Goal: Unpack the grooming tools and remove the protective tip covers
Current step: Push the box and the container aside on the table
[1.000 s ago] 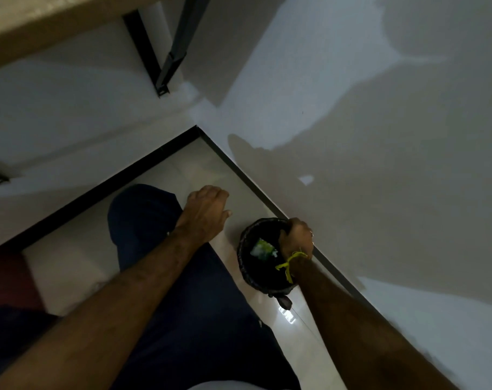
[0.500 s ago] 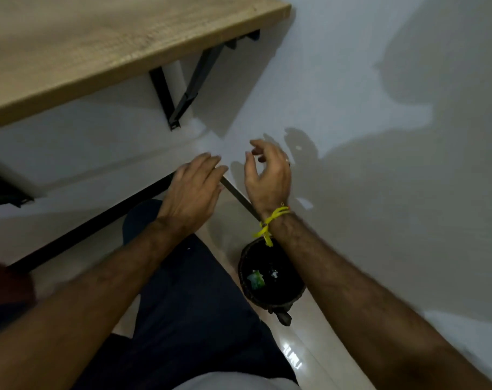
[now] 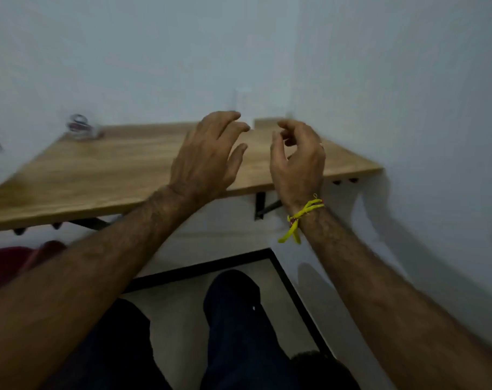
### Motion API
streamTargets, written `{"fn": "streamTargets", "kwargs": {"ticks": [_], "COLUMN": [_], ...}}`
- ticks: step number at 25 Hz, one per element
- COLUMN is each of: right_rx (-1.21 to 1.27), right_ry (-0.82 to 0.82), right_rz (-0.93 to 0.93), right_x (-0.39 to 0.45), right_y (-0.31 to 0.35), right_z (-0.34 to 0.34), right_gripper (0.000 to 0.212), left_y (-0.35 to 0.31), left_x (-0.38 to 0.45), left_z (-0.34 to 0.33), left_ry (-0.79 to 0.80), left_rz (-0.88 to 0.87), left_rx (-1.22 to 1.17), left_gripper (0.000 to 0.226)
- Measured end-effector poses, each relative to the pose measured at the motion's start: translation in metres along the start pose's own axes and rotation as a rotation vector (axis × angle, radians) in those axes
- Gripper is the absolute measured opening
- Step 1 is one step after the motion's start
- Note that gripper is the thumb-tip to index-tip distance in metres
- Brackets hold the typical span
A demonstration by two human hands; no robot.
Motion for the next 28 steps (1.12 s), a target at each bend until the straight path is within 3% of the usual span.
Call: {"fn": "streamTargets", "kwargs": {"ticks": [6,12,20,28], "right_rx": [-0.106,-0.304,-0.567,-0.586], "right_ry": [0.351,0.61,0.843,0.841], "right_rz": [-0.04,-0.116,-0.065,-0.128], "right_x": [0.008,0.001,-0.006,0.003], "right_y": [0.022,-0.02,-0.064,-0.079], "right_z": [-0.129,-0.228,-0.303,-0.315], "right_gripper": [0.027,0.039,0.055,0.053], "left_y": [0.145,0.214,0.252,0.287], "left_x": [-0.061,-0.132,-0.14,-0.149], "left_z": [0.007,-0.03,-0.071,-0.096], "left_ry": [0.323,0.506,0.635,0.723], "left_rz": [0.294,0.643,0.655,0.722], "left_rx": [0.129,-0.008,-0.048,-0.059], "left_gripper": [0.041,0.051,0.061,0.065]}}
Point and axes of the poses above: each hand's wrist, its own x-axis towards the middle knuckle, its own z-axis out of the back of the hand, y = z × x, the point moved 10 cm from there along x, towards the middle knuckle, and after that the axes turned 13 degrees about -z, right-handed, at the moved point
